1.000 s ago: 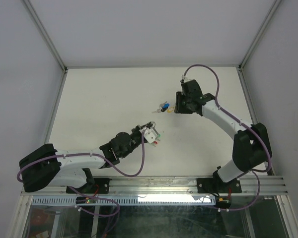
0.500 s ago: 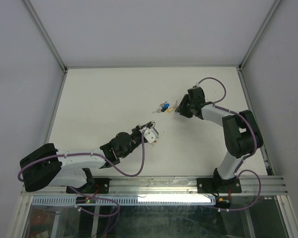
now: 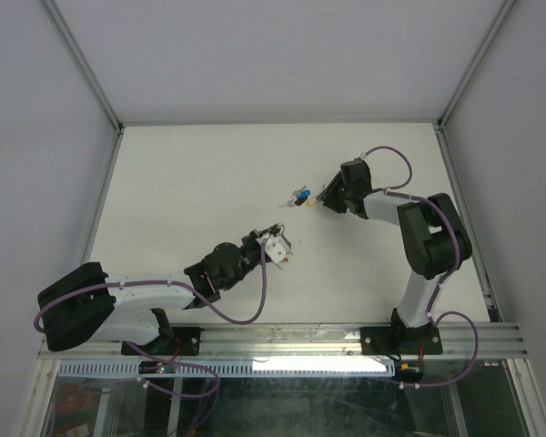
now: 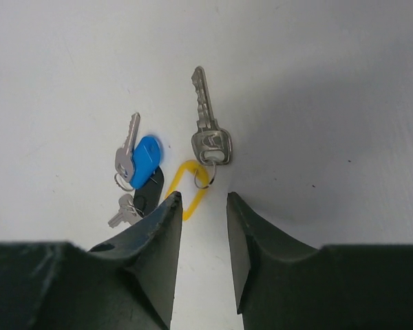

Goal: Put the keys on the keyring

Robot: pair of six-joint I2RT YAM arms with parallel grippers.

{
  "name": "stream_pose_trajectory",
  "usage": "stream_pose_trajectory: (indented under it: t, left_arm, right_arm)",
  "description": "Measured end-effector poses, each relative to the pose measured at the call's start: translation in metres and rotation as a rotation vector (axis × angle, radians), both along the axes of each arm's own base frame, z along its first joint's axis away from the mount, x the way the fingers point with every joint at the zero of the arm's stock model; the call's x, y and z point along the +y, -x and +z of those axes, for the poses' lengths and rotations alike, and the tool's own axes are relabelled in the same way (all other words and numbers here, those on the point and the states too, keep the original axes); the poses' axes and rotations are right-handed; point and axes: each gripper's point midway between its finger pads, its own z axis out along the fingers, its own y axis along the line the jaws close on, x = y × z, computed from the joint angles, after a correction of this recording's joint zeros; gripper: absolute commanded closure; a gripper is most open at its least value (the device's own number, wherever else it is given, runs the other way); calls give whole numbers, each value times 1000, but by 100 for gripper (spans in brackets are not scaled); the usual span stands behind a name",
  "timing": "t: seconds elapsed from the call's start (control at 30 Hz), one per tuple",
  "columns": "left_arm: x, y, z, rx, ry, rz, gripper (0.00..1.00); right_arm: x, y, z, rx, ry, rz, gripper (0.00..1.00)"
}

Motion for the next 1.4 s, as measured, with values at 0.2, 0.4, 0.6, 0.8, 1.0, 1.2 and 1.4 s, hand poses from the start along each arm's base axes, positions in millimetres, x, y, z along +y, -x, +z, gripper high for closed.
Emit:
stream_pose_trajectory:
  t: [0.2, 0.4, 0.6, 0.8, 1.0, 1.2, 1.4]
  left_arm:
    - [0, 0, 0, 0, 0, 0, 100]
    - [0, 0, 0, 0, -1, 0, 100]
    - [0, 0, -1, 1, -1, 0, 100]
    - [0, 0, -1, 0, -2, 0, 100]
    - [0, 0, -1, 0, -2, 0, 100]
    - [-7, -6, 2, -1, -20, 20, 100]
    - [-32, -13, 22, -27, -69, 92, 100]
  right_arm:
    - [2, -8, -1, -15, -19, -17, 69]
    - [4, -15, -2, -25, -34, -30, 74]
    - [3, -17, -4, -25, -33, -38, 92]
    - [2, -17, -6, -28, -22, -35, 100]
    - [-4, -3, 4, -76, 32, 48, 100]
    - [-7, 20, 76, -252, 103, 231, 100]
    - [-15, 66, 154, -466, 174, 410, 100]
